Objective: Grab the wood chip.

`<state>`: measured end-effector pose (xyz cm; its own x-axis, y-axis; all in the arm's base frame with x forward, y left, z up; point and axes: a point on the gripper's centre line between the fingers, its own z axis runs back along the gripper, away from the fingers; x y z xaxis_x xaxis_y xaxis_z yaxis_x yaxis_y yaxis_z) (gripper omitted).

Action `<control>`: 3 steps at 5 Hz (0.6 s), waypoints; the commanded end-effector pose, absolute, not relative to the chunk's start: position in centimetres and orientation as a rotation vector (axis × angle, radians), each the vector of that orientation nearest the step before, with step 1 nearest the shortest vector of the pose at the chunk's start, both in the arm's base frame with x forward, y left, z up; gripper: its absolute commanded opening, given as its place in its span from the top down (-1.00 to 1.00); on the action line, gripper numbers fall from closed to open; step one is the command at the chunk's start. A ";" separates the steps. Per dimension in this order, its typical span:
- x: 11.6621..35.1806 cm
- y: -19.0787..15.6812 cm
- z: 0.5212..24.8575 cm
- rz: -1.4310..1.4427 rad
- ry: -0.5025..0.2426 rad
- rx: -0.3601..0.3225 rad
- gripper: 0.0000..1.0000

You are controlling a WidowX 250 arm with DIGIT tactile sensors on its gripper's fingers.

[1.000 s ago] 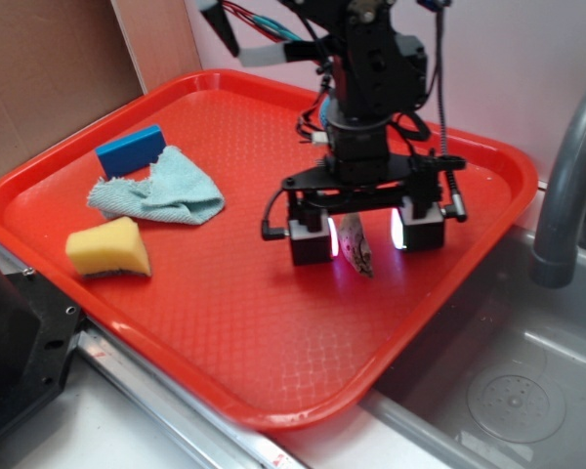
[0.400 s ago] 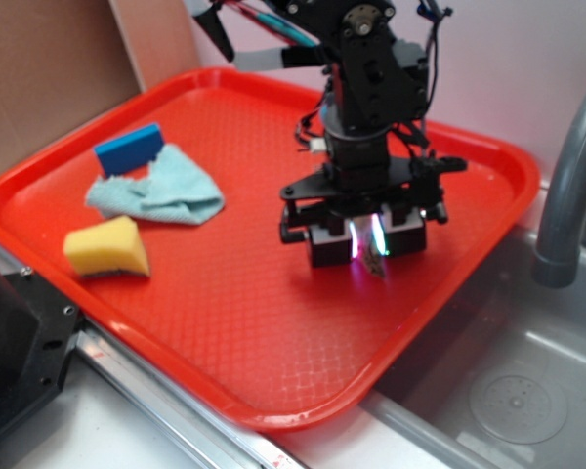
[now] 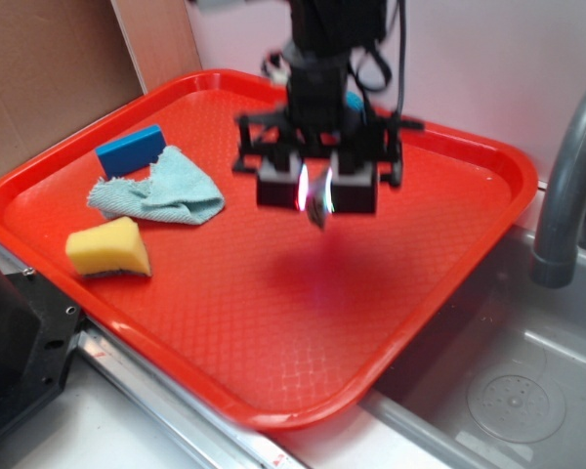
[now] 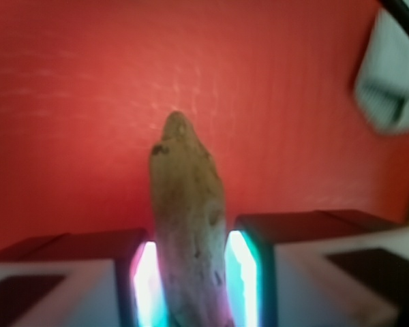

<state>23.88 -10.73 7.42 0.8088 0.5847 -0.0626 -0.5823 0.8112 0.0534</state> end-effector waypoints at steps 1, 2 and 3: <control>21.6 -5.8 19.0 0.379 -0.071 -0.093 1.00; 19.3 -4.0 22.5 0.336 -0.123 -0.163 1.00; 16.9 -2.9 23.9 0.331 -0.135 -0.205 1.00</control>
